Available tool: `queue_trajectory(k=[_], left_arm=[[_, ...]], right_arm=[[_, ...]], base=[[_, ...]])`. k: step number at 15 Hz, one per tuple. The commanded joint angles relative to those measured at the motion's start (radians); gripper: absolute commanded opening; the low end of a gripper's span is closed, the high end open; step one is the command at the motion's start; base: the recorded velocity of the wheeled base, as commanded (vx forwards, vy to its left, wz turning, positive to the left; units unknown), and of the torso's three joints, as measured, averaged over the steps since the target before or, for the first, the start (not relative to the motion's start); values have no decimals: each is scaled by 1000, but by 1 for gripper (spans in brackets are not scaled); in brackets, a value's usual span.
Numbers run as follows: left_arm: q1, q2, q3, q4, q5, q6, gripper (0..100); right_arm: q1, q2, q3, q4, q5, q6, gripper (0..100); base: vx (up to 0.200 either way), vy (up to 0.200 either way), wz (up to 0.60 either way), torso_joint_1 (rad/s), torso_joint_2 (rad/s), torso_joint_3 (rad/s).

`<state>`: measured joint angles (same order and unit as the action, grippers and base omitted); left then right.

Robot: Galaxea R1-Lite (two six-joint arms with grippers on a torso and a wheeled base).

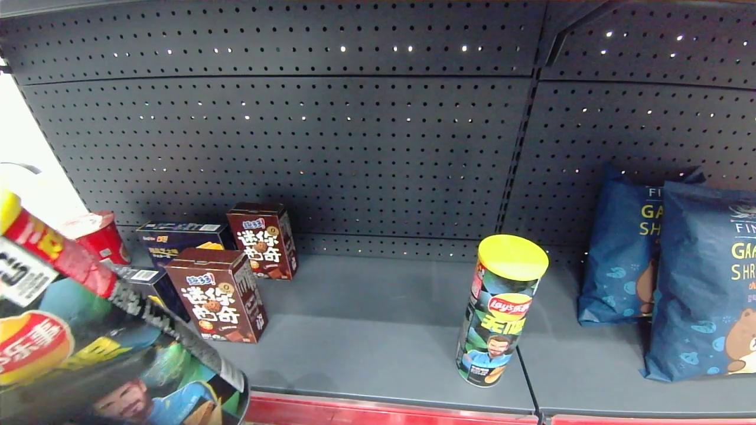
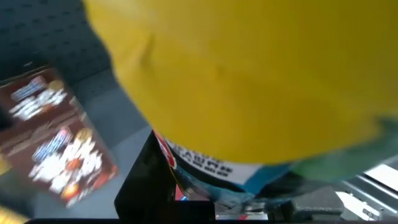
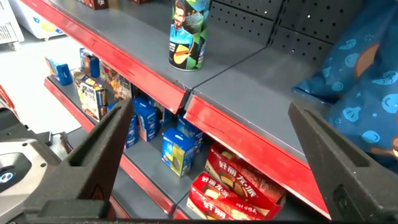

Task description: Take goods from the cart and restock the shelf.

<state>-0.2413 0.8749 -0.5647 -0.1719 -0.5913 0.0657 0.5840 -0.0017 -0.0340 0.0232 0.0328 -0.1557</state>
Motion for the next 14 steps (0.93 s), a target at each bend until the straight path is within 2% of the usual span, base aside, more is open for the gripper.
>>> queue_trajectory(k=[1, 4, 7, 9, 14], left_arm=[[-81, 262, -66, -124, 2, 5, 0], [-102, 408, -81, -242, 5, 5, 0], [-122, 466, -98, -247, 16, 5, 0], [-150, 501, -121, -248, 61, 5, 0], [-191, 579, -176, -250, 103, 6, 0]], right_arm=[[0, 2, 0, 0, 1, -2, 100], [0, 2, 0, 1, 1, -2, 100], [0, 2, 0, -2, 32, -67, 100], [0, 2, 0, -2, 68, -116, 100], [-1, 2, 0, -3, 49, -42, 100]], base=[[0, 0, 0, 0, 0, 0], [0, 0, 0, 0, 0, 0], [0, 0, 0, 0, 0, 0], [0, 0, 0, 0, 0, 0], [0, 0, 0, 0, 0, 0]])
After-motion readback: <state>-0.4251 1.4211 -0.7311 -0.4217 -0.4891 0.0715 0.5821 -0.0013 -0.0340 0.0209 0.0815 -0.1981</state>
